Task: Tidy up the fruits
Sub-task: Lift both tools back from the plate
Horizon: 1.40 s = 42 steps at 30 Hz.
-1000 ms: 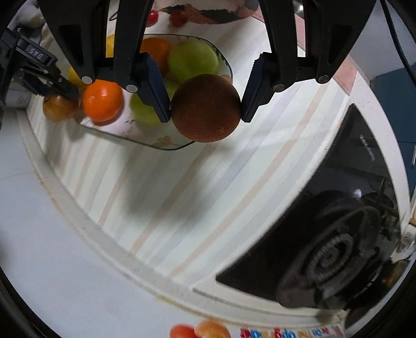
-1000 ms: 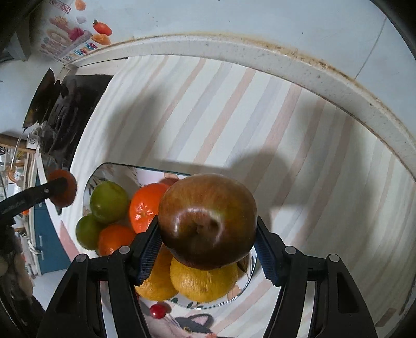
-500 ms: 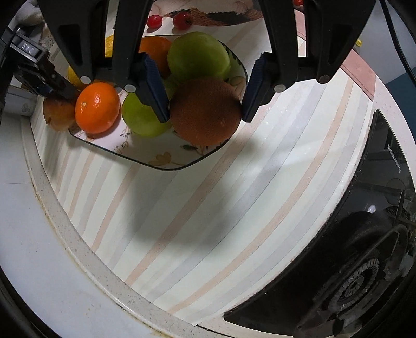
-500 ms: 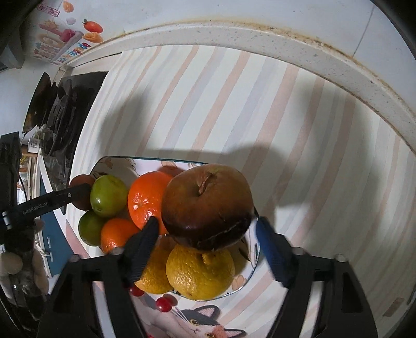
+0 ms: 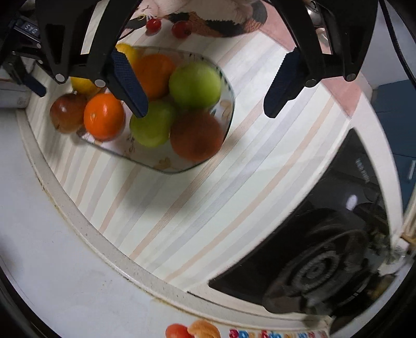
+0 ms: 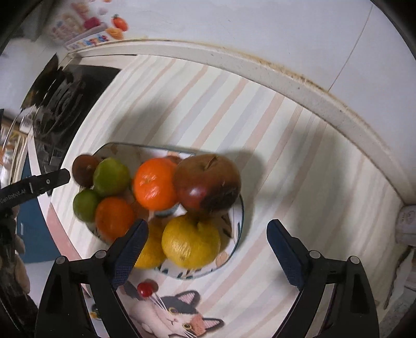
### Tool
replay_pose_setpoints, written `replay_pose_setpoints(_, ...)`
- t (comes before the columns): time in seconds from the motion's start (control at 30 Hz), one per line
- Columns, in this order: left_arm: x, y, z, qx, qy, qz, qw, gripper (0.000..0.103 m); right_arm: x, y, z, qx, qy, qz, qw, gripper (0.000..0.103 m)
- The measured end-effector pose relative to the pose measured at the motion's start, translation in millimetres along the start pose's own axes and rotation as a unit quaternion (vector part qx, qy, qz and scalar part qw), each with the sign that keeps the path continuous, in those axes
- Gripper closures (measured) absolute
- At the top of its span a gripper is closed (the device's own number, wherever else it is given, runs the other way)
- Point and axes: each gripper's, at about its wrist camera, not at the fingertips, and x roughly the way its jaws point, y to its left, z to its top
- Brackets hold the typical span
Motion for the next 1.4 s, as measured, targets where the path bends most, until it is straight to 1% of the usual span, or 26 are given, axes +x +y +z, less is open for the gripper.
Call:
replay_pose_setpoints(0.1, -14.3, -6.2, -26.0, 0.012, -0.022, 0.028, 0.9993, 0.012, -13.2, 6.5, -19.2, -0.008, -0.009, -0.004, 1.0, 0.009)
replay_pose_setpoints(0.3, -46.6, -16.2, -75.7, 0.018, -0.064, 0.042, 0.9969, 0.012, -47.2, 12.2, -59.4, -0.02, -0.042, -0.025, 0.999, 0.009)
replay_pose_setpoints(0.37, -62.8, -17.3, -90.9, 0.019, -0.083, 0.037, 0.9957, 0.012, -60.1, 13.8, -69.6, -0.02, -0.053, -0.029, 0.998, 0.009)
replay_pose_setpoints(0.5, -89.9, -22.9, -111.5, 0.027, -0.114, 0.024, 0.9928, 0.012, -94.8, 17.6, -95.8, -0.018, -0.082, -0.033, 0.996, 0.009)
replay_pose_setpoints(0.57, -108.4, -22.9, -125.3, 0.033, -0.132, 0.016, 0.9905, 0.012, -110.5, 21.7, -108.4, -0.016, -0.096, -0.041, 0.994, 0.009)
replay_pose_setpoints(0.67, -134.9, -20.3, -146.3, 0.043, -0.157, 0.015, 0.9866, 0.012, -134.6, 27.5, -126.7, -0.009, -0.115, -0.04, 0.993, 0.009)
replay_pose_setpoints(0.83, -172.2, -13.9, -178.5, 0.057, -0.183, 0.017, 0.9813, 0.012, -179.2, 38.7, -160.3, -0.003, -0.149, -0.041, 0.988, 0.009)
replay_pose_setpoints(1.03, -216.1, -4.4, -219.3, 0.062, -0.218, 0.002, 0.9741, 0.012, -235.6, 49.4, -203.1, -0.003, -0.194, -0.039, 0.98, 0.009)
replay_pose_setpoints(1.2, -250.1, -6.6, -252.8, 0.062, -0.249, -0.004, 0.9664, 0.012, -270.1, 52.8, -228.8, -0.017, -0.219, -0.036, 0.975, 0.009)
replay_pose_setpoints(1.4, -278.4, -12.4, -279.6, 0.061, -0.272, -0.012, 0.9602, 0.012, -303.7, 56.3, -258.3, -0.031, -0.242, -0.037, 0.969, 0.009)
